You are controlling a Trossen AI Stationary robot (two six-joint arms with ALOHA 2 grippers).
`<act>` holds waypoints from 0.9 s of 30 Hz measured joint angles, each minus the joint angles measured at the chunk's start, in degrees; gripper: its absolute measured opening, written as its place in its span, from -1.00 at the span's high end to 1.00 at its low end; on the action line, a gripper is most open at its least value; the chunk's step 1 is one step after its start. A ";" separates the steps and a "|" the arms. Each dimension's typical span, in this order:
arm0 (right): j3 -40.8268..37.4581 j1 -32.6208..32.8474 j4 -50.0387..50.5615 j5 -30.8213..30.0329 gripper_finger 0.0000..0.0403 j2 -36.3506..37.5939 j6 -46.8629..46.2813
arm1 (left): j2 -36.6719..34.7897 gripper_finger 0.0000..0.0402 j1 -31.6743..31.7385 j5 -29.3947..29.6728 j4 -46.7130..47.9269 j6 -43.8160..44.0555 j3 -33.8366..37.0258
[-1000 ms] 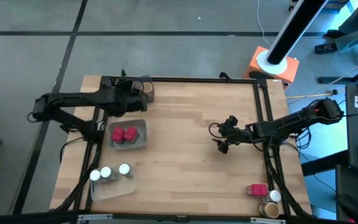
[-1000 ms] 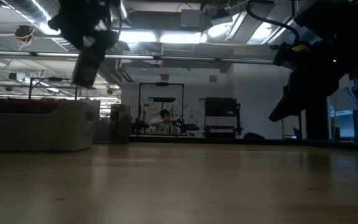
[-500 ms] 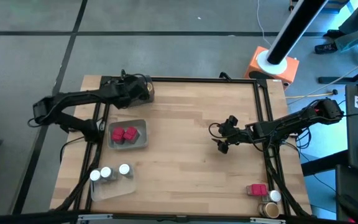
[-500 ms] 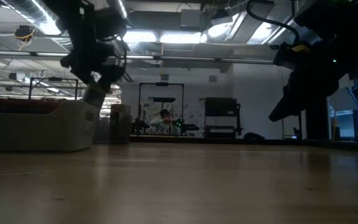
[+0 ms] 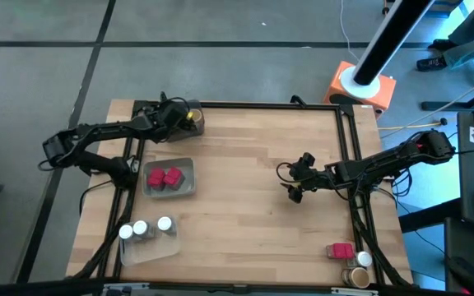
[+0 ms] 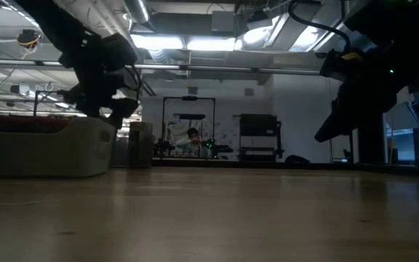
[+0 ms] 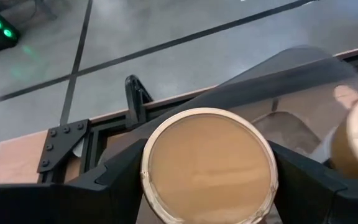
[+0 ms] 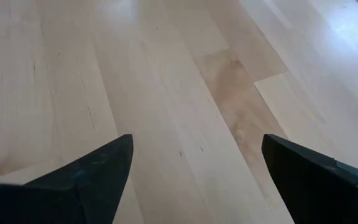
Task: Sort spices by type
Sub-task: Put the top gold seasoning bottle into the black transparent bin, then put the red seasoning can into the gray bin
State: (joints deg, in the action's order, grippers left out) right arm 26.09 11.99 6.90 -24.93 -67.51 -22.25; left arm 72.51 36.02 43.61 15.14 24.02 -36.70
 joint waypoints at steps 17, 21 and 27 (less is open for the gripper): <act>0.00 0.00 -0.26 0.04 -0.77 0.00 -0.43 | -2.91 -0.53 1.34 -3.27 1.88 -5.32 -2.19; 0.00 0.00 -0.46 0.04 -0.77 0.00 -0.43 | -7.03 -0.53 0.83 -3.52 6.53 -6.79 -5.87; 0.00 0.00 -0.45 1.12 -0.77 0.00 -0.43 | -13.87 -0.53 -6.88 -7.72 2.70 -9.35 -7.90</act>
State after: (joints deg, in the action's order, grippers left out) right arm 26.09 11.99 6.44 -23.81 -67.51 -22.68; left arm 58.64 29.14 35.88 17.84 14.67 -44.60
